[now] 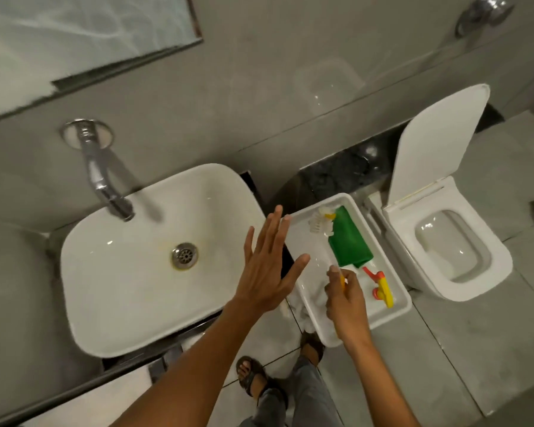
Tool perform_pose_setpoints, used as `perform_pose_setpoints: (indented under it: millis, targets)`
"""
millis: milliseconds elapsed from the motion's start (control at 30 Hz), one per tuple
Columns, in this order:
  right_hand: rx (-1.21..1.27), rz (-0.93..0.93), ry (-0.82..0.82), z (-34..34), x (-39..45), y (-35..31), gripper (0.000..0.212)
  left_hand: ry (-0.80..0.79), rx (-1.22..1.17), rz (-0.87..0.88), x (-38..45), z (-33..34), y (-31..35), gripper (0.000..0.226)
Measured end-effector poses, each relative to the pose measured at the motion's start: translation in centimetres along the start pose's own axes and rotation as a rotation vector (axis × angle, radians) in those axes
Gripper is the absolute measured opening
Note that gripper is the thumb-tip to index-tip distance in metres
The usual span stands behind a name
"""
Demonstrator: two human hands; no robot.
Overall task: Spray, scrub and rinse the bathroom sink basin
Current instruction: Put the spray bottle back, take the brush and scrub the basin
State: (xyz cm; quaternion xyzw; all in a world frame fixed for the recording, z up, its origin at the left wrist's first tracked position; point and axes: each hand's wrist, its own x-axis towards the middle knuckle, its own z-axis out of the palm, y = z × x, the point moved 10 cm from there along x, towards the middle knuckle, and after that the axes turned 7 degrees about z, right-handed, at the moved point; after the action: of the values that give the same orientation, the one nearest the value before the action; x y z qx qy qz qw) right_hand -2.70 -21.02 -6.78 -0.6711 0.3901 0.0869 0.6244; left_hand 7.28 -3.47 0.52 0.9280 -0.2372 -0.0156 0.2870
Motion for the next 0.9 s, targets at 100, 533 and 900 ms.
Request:
perform_pose_setpoints:
  millis: [100, 533, 900]
  targets:
    - [-0.049, -0.095, -0.127, 2.3, -3.4, -4.4, 0.034, 0.086, -0.01, -0.029, -3.7, -3.4, -2.0, 0.079]
    - [-0.596, -0.223, -0.505, 19.6, -16.9, -8.3, 0.035, 0.353, 0.156, -0.656, -23.9, -18.4, -22.0, 0.102]
    - [-1.405, -0.177, -0.533, 32.9, -17.5, -5.2, 0.042, 0.507, 0.036, -0.722, -25.9, -18.2, -24.7, 0.068]
